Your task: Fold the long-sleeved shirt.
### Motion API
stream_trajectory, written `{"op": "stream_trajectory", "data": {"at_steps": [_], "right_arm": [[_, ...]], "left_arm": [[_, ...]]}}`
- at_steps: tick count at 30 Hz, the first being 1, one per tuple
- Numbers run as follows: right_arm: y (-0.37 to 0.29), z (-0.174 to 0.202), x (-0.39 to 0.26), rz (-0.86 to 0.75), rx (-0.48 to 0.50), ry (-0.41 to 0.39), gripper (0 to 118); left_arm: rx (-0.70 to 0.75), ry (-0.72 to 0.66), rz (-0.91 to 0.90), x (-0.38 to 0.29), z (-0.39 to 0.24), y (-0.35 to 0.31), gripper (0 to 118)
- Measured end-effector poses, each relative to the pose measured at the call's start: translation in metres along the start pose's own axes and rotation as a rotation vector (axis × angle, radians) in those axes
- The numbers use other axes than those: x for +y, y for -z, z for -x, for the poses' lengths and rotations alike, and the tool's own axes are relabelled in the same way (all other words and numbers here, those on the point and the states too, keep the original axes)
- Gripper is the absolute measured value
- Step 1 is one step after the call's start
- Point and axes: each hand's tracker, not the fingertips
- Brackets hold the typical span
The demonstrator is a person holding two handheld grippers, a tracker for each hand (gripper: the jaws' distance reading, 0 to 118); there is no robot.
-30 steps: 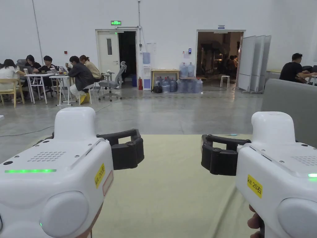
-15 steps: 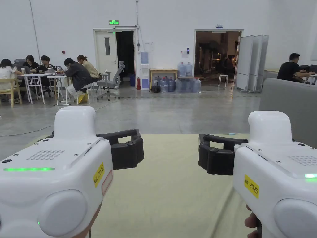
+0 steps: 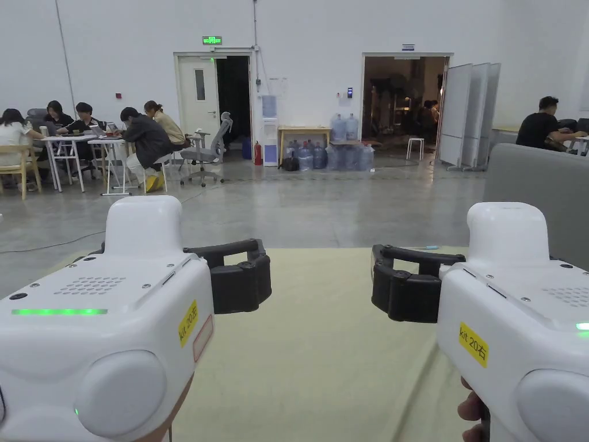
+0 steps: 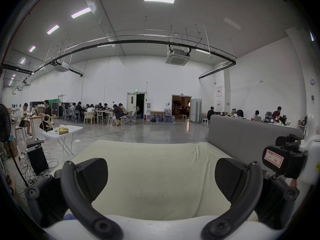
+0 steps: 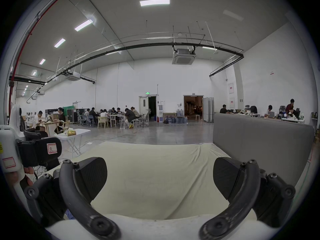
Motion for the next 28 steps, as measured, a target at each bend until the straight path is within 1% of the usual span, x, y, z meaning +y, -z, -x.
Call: {"op": "stream_trajectory", "data": {"at_steps": [5, 8, 11, 16, 19, 21, 28], "right_arm": [[0.0013, 0.0001, -0.0014, 0.01, 0.004, 0.0, 118], [-0.0018, 0.0005, -0.0029, -0.016, -0.005, 0.007, 118], [-0.004, -0.0003, -0.0026, -0.025, 0.024, 0.007, 118], [-0.0055, 0.0033, -0.0021, -0.033, 0.02, -0.014, 118], [-0.0054, 0.0046, -0.0022, -0.028, 0.027, -0.01, 118], [-0.0041, 0.0055, -0.0021, -0.018, 0.011, 0.002, 118], [-0.0011, 0.0075, -0.0062, 0.003, 0.002, -0.011, 118]], "left_arm": [[0.001, 0.002, 0.004, -0.0004, -0.0002, 0.0002, 118], [-0.002, 0.002, 0.008, -0.0008, -0.0005, 0.0005, 118], [-0.001, 0.005, 0.011, -0.0015, -0.001, 0.0009, 118], [-0.001, 0.003, 0.013, -0.0012, -0.001, 0.0012, 118], [0.001, 0.004, 0.009, -0.0007, -0.0012, 0.0009, 118], [0.002, 0.008, 0.007, -0.0004, -0.0016, 0.0005, 118], [-0.001, 0.011, 0.011, -0.0008, -0.0017, 0.0005, 118]]}}
